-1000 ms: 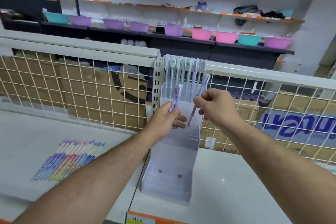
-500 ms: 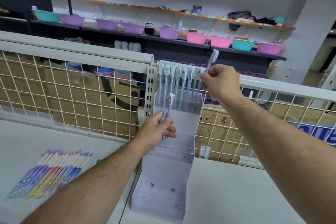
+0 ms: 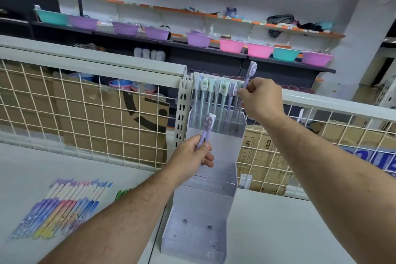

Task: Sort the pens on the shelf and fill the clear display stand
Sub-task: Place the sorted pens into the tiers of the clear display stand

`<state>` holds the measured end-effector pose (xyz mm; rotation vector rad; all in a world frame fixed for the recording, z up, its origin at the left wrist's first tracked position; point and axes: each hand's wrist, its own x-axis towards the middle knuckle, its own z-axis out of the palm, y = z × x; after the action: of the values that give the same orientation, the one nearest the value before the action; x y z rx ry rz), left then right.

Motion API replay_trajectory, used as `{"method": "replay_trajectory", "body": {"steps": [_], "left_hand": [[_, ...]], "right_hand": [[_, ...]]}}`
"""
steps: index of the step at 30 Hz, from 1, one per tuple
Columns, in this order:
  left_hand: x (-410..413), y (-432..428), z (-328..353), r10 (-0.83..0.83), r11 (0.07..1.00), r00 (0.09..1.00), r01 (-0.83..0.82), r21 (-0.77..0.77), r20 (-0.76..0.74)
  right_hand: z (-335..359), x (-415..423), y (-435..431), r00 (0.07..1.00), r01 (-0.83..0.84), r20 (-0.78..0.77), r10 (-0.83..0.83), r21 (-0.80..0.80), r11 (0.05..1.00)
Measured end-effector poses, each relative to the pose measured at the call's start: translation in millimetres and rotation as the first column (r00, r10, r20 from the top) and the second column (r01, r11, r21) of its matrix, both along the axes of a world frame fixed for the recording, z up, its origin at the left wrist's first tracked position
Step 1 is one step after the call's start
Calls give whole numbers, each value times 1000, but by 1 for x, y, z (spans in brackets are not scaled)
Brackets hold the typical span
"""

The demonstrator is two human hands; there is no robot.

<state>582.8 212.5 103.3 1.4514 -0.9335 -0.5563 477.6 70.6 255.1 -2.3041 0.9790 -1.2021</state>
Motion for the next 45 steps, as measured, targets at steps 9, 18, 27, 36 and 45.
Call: {"method": "replay_trajectory", "body": {"steps": [9,18,27,36,45], "left_hand": [[1,2,1,-8,1000,1000,8,22,11],[2,1,0,-14,1000,1000,14,16,15],[1,0,1,-24,1000,998,24,1,-60],[-2,2,4,-45,999,995,42,-32,-84],[0,2,1,-46,999,996,46,-8,-76]], "right_hand": [[-19,8,-4,989,25,-150,-14,73,997],[-26,10,-2,964,80,-257,-64,52,995],[-63,-16,51,978,-196,-15,207,249,948],[-70,-9,58,969,-233,-10,245,272,933],[5,-32,3,968,-41,252,-5,176,984]]}}
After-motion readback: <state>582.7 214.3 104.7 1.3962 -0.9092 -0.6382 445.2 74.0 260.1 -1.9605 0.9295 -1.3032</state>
